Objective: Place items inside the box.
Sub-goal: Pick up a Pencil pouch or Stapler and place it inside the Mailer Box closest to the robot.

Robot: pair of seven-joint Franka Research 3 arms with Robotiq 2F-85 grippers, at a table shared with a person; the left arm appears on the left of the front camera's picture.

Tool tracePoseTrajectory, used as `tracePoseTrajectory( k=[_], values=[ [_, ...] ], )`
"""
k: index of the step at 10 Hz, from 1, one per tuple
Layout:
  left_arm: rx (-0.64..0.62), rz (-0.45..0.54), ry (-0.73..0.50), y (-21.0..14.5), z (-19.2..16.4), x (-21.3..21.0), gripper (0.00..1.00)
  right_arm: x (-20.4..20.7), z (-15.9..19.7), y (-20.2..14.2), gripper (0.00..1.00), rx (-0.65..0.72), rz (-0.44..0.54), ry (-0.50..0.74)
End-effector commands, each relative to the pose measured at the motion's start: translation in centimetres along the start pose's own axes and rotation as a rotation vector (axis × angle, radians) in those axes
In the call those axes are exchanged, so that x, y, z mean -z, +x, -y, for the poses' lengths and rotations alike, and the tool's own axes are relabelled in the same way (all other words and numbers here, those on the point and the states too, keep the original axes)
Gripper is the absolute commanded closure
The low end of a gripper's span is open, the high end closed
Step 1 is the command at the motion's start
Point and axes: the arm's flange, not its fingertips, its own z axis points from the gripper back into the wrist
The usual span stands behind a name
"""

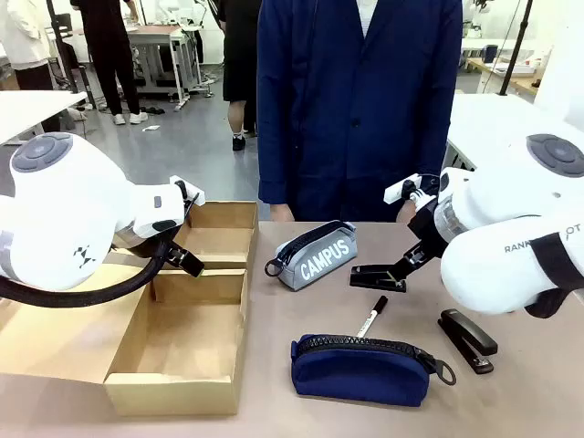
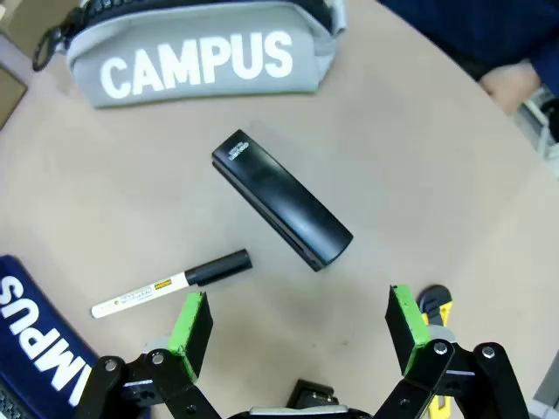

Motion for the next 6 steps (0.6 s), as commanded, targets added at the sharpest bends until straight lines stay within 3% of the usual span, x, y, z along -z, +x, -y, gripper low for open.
tracePoseTrajectory(
  k=[1, 6],
  values=[
    [0.000, 0.000, 0.000, 0.00, 0.00, 0.00, 0.00, 0.00, 0.00, 0.00, 0.00, 0.000, 0.000, 0.000],
    [0.000, 0.000, 0.000, 0.00, 0.00, 0.00, 0.00, 0.00, 0.00, 0.00, 0.00, 0.000, 0.000, 0.000]
  ],
)
